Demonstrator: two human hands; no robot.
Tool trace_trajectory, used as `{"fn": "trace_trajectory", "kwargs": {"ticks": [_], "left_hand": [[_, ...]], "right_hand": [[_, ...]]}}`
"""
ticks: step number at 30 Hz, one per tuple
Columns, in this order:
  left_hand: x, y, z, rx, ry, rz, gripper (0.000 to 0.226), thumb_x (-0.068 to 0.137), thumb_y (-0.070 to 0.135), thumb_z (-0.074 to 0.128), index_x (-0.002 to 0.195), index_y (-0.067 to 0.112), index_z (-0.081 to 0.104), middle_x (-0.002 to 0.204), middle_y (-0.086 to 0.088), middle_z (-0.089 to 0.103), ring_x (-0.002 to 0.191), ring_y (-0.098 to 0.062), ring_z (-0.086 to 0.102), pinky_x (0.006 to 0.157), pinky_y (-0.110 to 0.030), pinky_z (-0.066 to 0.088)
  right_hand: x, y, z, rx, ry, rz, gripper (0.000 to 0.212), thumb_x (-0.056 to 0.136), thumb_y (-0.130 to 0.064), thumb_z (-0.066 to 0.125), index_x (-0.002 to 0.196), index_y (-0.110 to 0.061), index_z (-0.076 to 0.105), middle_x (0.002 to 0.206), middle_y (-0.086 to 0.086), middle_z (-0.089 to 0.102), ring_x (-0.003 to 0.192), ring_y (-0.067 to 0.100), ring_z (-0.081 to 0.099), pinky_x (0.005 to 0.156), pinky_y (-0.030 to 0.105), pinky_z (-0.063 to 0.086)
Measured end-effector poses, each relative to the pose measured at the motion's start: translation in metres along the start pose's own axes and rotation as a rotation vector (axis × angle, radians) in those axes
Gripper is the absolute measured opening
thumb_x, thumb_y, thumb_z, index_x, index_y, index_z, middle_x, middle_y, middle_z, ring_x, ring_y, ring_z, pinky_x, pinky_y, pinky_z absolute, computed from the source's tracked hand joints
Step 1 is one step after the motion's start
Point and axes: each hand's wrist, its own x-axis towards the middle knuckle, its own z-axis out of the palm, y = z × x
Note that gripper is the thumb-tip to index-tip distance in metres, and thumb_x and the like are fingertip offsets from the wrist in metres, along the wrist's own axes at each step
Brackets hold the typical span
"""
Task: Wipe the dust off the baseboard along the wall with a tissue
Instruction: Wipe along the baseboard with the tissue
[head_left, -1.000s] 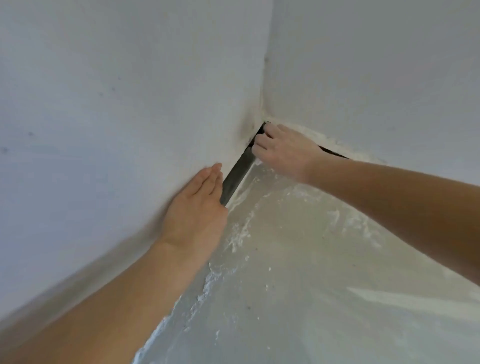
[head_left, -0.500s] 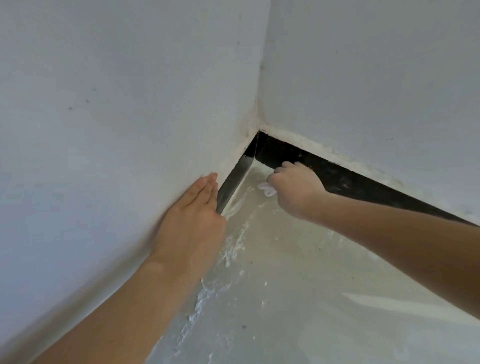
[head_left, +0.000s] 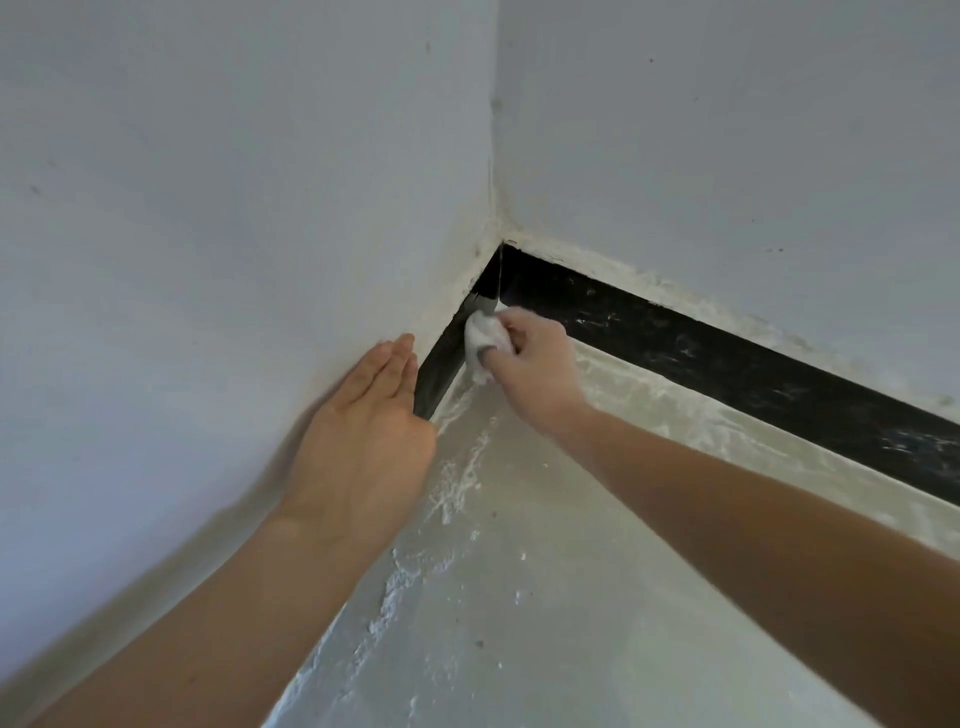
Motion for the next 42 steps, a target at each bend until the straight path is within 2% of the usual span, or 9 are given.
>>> {"fn": "trace_trajectory", "kwargs": {"ticks": [3, 10, 12, 16, 23, 27, 34, 39, 42], "left_hand": [[0.0, 0.0, -0.001, -0.001, -0.02, -0.006, 0.014, 0.048, -0.005, 0.079, 0.054, -0.008, 0.066, 0.106, -0.035, 0.062, 0.111, -0.042, 0.058, 0.097, -0.051, 0.046], [-0.003, 0.0, -0.004, 0.087, -0.031, 0.0, 0.03, 0.072, 0.011, 0.074, 0.094, -0.009, 0.07, 0.129, -0.028, 0.053, 0.13, -0.036, 0.043, 0.115, -0.043, 0.024], [-0.007, 0.002, -0.003, 0.099, -0.069, -0.008, 0.03, 0.083, 0.016, 0.061, 0.106, -0.002, 0.068, 0.142, -0.023, 0.04, 0.139, -0.033, 0.03, 0.119, -0.04, 0.009], [-0.015, 0.0, 0.0, 0.071, -0.073, -0.07, 0.035, 0.058, 0.007, 0.08, 0.083, -0.016, 0.069, 0.122, -0.028, 0.057, 0.119, -0.038, 0.054, 0.107, -0.042, 0.023], [-0.029, -0.003, 0.003, 0.065, 0.023, -0.052, 0.054, 0.079, 0.014, 0.056, 0.124, -0.015, 0.05, 0.142, -0.024, 0.04, 0.132, -0.033, 0.041, 0.113, -0.037, 0.009], [-0.029, -0.003, 0.008, 0.052, 0.068, -0.031, 0.062, 0.085, 0.025, 0.027, 0.137, -0.006, 0.039, 0.147, -0.022, 0.033, 0.137, -0.032, 0.034, 0.114, -0.039, 0.01], [-0.027, -0.003, 0.014, 0.015, 0.051, -0.038, 0.058, 0.085, 0.022, 0.036, 0.138, 0.0, 0.041, 0.141, -0.023, 0.042, 0.133, -0.032, 0.04, 0.115, -0.038, 0.008], [-0.027, -0.002, 0.014, -0.011, 0.014, -0.053, 0.061, 0.084, 0.026, 0.027, 0.135, -0.004, 0.044, 0.14, -0.025, 0.042, 0.132, -0.034, 0.04, 0.116, -0.038, 0.008], [-0.028, -0.001, 0.015, -0.027, 0.009, -0.051, 0.06, 0.085, 0.025, 0.027, 0.135, -0.004, 0.045, 0.141, -0.025, 0.041, 0.132, -0.034, 0.04, 0.116, -0.038, 0.008]], "right_hand": [[0.003, -0.001, -0.029, -0.29, -0.092, -0.238, 0.022, 0.085, -0.006, 0.058, 0.1, -0.015, 0.072, 0.074, -0.011, 0.063, 0.072, 0.011, 0.054, 0.066, 0.023, 0.041], [0.06, -0.02, -0.051, -1.206, -0.05, -1.149, 0.018, 0.07, 0.002, 0.061, 0.076, -0.009, 0.072, 0.089, 0.005, 0.067, 0.085, 0.027, 0.062, 0.081, 0.035, 0.049], [0.064, -0.015, -0.059, -1.333, -0.123, -1.177, 0.015, 0.068, -0.002, 0.073, 0.08, -0.012, 0.074, 0.097, 0.004, 0.066, 0.091, 0.024, 0.063, 0.091, 0.036, 0.046], [0.063, -0.01, -0.065, -1.498, -0.209, -1.166, 0.013, 0.074, -0.01, 0.073, 0.086, -0.013, 0.075, 0.103, 0.001, 0.065, 0.1, 0.021, 0.061, 0.096, 0.035, 0.044], [0.046, -0.017, -0.062, -1.805, -0.293, -1.098, 0.024, 0.089, -0.009, 0.058, 0.111, -0.013, 0.068, 0.121, 0.002, 0.059, 0.121, 0.023, 0.048, 0.106, 0.033, 0.033], [0.027, -0.013, -0.077, -1.812, -0.287, -0.973, 0.012, 0.082, -0.015, 0.067, 0.091, -0.019, 0.074, 0.103, -0.003, 0.067, 0.107, 0.018, 0.058, 0.095, 0.028, 0.042], [-0.009, 0.01, -0.073, -1.853, -0.506, -0.548, 0.022, 0.086, -0.004, 0.057, 0.104, -0.014, 0.065, 0.099, 0.004, 0.056, 0.105, 0.027, 0.044, 0.075, 0.034, 0.029], [0.015, 0.005, -0.041, -1.752, -0.441, -0.943, 0.012, 0.063, -0.008, 0.075, 0.067, -0.018, 0.07, 0.073, -0.001, 0.062, 0.09, 0.024, 0.056, 0.076, 0.035, 0.048], [0.041, 0.006, -0.031, -1.807, -0.436, -1.028, 0.013, 0.073, -0.013, 0.07, 0.085, -0.019, 0.075, 0.093, -0.001, 0.066, 0.105, 0.025, 0.053, 0.091, 0.038, 0.043]]}}
